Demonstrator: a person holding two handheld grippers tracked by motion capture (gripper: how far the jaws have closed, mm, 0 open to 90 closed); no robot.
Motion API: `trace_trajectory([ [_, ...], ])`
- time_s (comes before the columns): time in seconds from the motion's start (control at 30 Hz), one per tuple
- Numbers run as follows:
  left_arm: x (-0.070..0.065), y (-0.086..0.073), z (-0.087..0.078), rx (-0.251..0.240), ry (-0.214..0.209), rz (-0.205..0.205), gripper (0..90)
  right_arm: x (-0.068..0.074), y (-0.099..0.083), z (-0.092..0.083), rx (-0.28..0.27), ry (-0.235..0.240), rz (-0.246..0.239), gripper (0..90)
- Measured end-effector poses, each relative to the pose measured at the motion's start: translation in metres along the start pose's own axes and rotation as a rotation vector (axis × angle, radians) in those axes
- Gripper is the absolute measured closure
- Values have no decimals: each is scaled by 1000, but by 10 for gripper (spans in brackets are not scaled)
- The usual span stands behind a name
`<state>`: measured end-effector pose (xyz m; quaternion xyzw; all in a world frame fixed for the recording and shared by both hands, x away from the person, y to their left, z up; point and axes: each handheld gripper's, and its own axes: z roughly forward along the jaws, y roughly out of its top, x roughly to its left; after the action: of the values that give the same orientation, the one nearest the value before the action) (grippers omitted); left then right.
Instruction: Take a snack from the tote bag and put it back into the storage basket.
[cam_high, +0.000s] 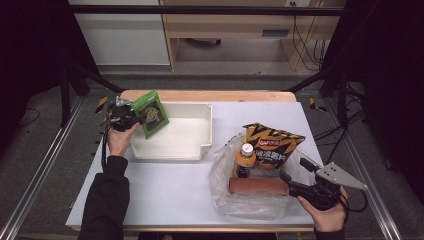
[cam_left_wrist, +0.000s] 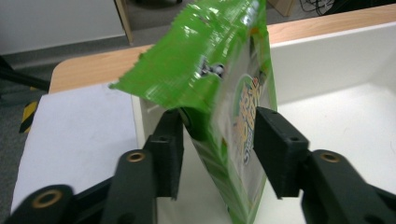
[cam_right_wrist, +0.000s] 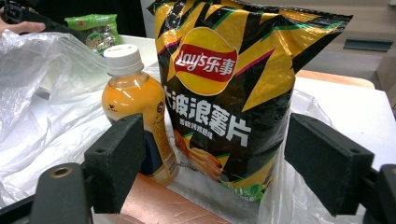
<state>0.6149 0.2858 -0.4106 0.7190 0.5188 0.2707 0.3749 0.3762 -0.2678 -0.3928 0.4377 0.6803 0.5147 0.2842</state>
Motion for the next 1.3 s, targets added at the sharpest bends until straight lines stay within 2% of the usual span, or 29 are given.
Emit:
trace_trajectory([
  [0.13,-1,-1,-5,2,0,-22,485,-1,0,-1,-3,0,3,209],
  [0.27,-4,-1,-6,27,16,-41,595,0,0,0,-5,3,0,209],
  [0.3,-5,0,-7,37,35,-57,641,0,0,0,-3,3,-1,209],
  [0.33,-5,0,-7,37,33,-70,682,1,0,0,-3,4,-1,210],
  [0.43,-6,2,-6,34,33,-98,727,0,0,-1,-4,4,-1,210],
  [0.57,-9,6,-2,43,50,-102,733,-1,0,-1,-4,4,3,210],
  [0.67,-13,8,0,45,68,-89,730,0,0,-1,-4,7,1,211],
  [0.77,-14,8,2,46,103,-73,705,0,0,0,-2,6,2,211],
  [0.8,-13,7,4,45,116,-75,653,-1,0,-1,-3,4,1,211],
  [1.0,-9,1,-3,34,103,-98,590,-1,-1,-1,-1,5,2,211],
  [1.1,-8,-4,-9,20,92,-128,588,0,-1,0,0,4,0,212],
  [1.2,-13,-8,-16,6,76,-116,641,0,0,0,-2,4,-1,212],
  [1.27,-16,-10,-19,0,66,-112,715,0,0,0,-2,4,0,213],
  [1.3,-23,-11,-24,-9,63,-82,764,0,0,0,-2,3,1,214],
])
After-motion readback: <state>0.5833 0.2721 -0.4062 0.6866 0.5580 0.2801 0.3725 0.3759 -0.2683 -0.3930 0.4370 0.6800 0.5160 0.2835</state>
